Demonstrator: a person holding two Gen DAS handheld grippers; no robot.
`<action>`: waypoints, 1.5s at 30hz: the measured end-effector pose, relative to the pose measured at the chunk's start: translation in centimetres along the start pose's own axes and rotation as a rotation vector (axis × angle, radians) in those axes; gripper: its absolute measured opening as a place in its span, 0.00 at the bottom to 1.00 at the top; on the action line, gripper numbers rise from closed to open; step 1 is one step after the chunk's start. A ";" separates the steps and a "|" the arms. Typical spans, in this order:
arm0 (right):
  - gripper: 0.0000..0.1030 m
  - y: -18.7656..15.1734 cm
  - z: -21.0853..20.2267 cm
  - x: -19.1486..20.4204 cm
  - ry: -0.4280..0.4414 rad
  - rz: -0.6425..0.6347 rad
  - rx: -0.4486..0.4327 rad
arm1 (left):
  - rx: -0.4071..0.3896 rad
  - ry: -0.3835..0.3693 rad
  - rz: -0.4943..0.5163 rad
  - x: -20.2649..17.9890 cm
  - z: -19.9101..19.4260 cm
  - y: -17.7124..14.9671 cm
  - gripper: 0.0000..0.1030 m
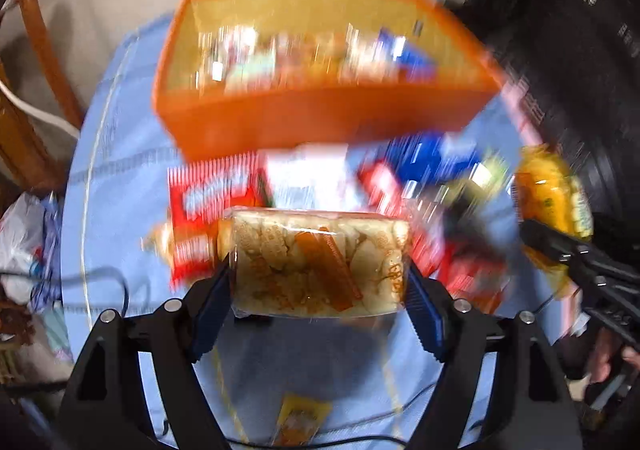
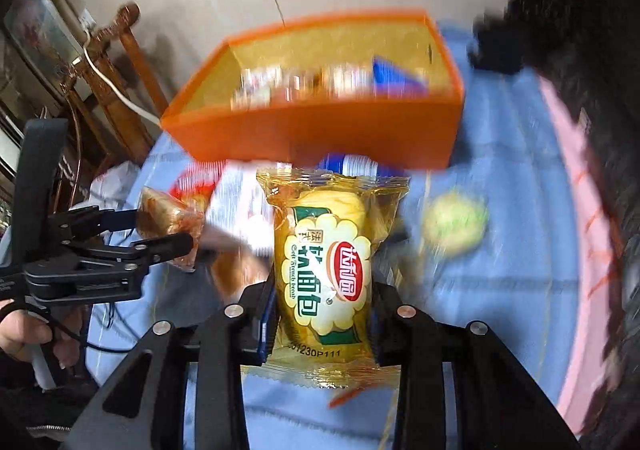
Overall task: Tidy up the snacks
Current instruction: 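Lower both held snacks into the orange box and open both tools, then grasp the yellow peanut candy stick with left tool while right grasps red snack pack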
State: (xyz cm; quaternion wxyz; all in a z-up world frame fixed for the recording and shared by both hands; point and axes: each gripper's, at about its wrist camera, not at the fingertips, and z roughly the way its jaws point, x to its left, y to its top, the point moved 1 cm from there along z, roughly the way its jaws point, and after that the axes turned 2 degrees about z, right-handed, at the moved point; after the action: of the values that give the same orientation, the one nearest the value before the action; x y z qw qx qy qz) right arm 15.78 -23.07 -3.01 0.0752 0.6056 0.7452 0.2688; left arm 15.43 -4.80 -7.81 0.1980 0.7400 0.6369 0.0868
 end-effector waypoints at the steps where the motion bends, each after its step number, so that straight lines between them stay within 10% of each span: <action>1: 0.34 1.3 -0.6 0.1 -0.014 -0.020 -0.040 | -0.043 0.004 0.001 0.1 -1.0 1.4 0.73; 16: 0.36 13.7 4.6 0.4 -0.042 -0.041 -0.150 | -0.166 0.085 -0.110 3.9 0.5 14.4 0.79; 20: 0.72 13.5 6.0 0.4 -0.134 -0.037 -0.144 | -0.062 0.133 -0.195 5.1 3.4 15.1 0.93; 33: 0.82 0.4 3.6 -2.7 -0.076 0.067 0.011 | -0.013 0.131 -0.105 5.3 1.7 4.3 0.96; 45: 0.92 -7.1 2.1 -0.4 -0.001 0.106 0.138 | 0.192 0.101 -0.004 3.2 2.0 -8.2 0.96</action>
State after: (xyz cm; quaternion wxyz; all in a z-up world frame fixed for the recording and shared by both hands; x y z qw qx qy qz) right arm 10.67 -23.67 -8.36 0.0193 0.6481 0.7287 0.2204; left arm 9.35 -1.17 -13.33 0.0940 0.7490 0.6529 0.0619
